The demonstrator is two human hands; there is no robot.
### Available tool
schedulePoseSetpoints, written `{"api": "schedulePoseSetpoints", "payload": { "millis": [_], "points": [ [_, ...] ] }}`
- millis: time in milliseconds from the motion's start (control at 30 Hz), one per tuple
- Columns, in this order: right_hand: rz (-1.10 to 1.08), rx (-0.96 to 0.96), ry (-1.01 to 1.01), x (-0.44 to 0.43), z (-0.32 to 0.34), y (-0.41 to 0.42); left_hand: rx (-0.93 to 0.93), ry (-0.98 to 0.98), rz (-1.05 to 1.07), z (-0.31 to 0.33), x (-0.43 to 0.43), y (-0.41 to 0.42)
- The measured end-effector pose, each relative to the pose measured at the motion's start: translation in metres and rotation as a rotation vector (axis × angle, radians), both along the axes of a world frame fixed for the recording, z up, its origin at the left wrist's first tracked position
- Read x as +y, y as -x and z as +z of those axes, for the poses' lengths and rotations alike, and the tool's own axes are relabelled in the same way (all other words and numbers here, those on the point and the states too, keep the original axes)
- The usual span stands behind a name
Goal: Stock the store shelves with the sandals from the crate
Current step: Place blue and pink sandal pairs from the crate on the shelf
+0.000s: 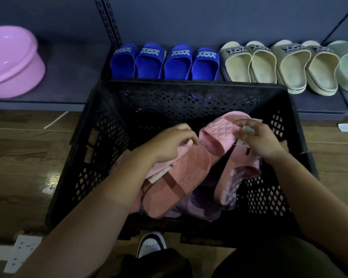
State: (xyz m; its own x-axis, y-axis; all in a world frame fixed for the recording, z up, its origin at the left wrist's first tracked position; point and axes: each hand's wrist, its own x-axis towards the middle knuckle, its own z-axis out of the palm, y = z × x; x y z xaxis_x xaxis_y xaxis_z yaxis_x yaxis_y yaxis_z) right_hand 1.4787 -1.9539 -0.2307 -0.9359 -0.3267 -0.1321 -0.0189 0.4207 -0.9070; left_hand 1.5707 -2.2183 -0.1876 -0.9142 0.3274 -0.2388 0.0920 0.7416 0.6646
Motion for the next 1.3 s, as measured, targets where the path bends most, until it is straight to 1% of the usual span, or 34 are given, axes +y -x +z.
{"api": "schedulePoseSetpoints", "payload": {
  "millis": [33,100,167,233,333,433,533,633,700,800,933,1067,1167,1300],
  "points": [
    [-0.001,-0.002,-0.004,0.000,0.000,0.000,-0.017,0.026,-0.055,-0.003,0.005,0.003],
    [0.005,0.004,-0.022,0.000,-0.001,0.001,-0.020,0.203,-0.176,-0.010,0.014,0.007],
    [0.014,0.018,-0.048,0.000,-0.001,0.001,-0.109,0.337,-0.194,-0.010,0.019,0.010],
    [0.023,0.029,-0.067,0.001,0.000,0.001,-0.206,0.366,-0.187,-0.007,0.022,0.011],
    [0.026,0.021,-0.053,0.000,0.001,0.001,-0.184,0.416,-0.281,-0.009,0.022,0.012],
    [0.017,0.001,-0.029,-0.001,0.003,0.001,-0.110,0.493,-0.357,-0.014,0.023,0.012],
    [0.018,-0.008,-0.024,-0.001,0.004,0.000,-0.048,0.471,-0.331,-0.017,0.021,0.012],
    [-0.018,-0.005,-0.014,-0.001,0.008,0.003,-0.111,0.425,-0.238,-0.016,0.004,0.016],
    [-0.054,-0.017,-0.004,-0.002,0.013,0.003,-0.157,0.443,-0.190,-0.011,-0.011,0.019],
    [-0.051,-0.027,-0.056,-0.010,0.025,0.001,-0.191,0.435,-0.105,0.002,-0.032,0.015],
    [-0.039,-0.028,-0.077,-0.027,0.071,-0.010,-0.204,0.397,0.033,0.047,-0.058,-0.001],
    [-0.034,-0.003,-0.168,-0.040,0.138,-0.014,-0.188,0.294,0.218,0.117,-0.077,-0.011],
    [-0.083,-0.033,-0.214,-0.042,0.196,-0.013,-0.111,0.343,0.275,0.176,-0.081,-0.010],
    [-0.109,-0.056,-0.174,-0.039,0.287,-0.017,-0.043,0.391,0.310,0.257,-0.080,-0.004]
  ]
}}
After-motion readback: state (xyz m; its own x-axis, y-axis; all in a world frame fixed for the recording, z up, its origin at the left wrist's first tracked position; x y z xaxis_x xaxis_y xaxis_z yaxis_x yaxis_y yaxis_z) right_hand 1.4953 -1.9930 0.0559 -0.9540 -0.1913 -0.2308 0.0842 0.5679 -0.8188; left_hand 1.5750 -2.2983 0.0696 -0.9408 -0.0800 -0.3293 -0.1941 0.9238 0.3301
